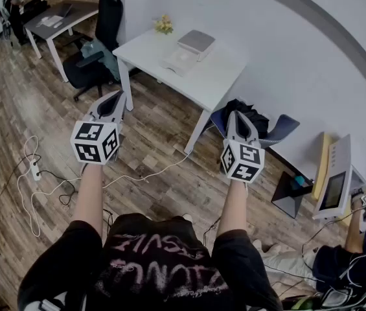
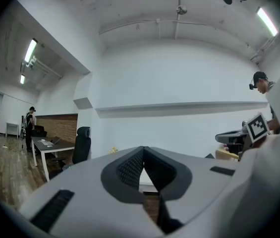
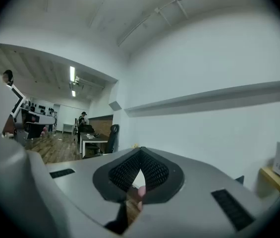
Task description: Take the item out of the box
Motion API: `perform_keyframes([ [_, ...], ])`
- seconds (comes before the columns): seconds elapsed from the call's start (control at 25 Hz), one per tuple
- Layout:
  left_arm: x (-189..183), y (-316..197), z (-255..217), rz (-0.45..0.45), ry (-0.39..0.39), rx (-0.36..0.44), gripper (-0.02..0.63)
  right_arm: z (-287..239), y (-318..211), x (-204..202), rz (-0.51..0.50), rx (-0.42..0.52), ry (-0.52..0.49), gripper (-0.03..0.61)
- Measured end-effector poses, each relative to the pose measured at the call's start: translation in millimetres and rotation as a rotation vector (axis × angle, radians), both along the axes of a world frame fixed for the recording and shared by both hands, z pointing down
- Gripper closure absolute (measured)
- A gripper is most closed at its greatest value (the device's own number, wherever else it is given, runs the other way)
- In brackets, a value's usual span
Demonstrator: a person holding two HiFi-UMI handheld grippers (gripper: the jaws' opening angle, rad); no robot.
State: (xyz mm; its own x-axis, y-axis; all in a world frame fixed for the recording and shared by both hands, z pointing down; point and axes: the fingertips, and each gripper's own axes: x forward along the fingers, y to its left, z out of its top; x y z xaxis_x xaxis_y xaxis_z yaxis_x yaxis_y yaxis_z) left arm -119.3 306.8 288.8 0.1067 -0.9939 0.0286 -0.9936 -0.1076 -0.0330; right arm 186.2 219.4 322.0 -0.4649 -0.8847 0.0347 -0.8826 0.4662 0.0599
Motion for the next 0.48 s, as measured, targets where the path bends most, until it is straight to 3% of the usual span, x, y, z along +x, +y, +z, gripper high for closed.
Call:
perform_keyframes([
  [0.48, -6.6, 1.2, -0.3, 0.009, -0.001, 0.000, 0.612, -5.8, 4.8, -15.9, -0.025, 0.008, -0.005, 0.569],
])
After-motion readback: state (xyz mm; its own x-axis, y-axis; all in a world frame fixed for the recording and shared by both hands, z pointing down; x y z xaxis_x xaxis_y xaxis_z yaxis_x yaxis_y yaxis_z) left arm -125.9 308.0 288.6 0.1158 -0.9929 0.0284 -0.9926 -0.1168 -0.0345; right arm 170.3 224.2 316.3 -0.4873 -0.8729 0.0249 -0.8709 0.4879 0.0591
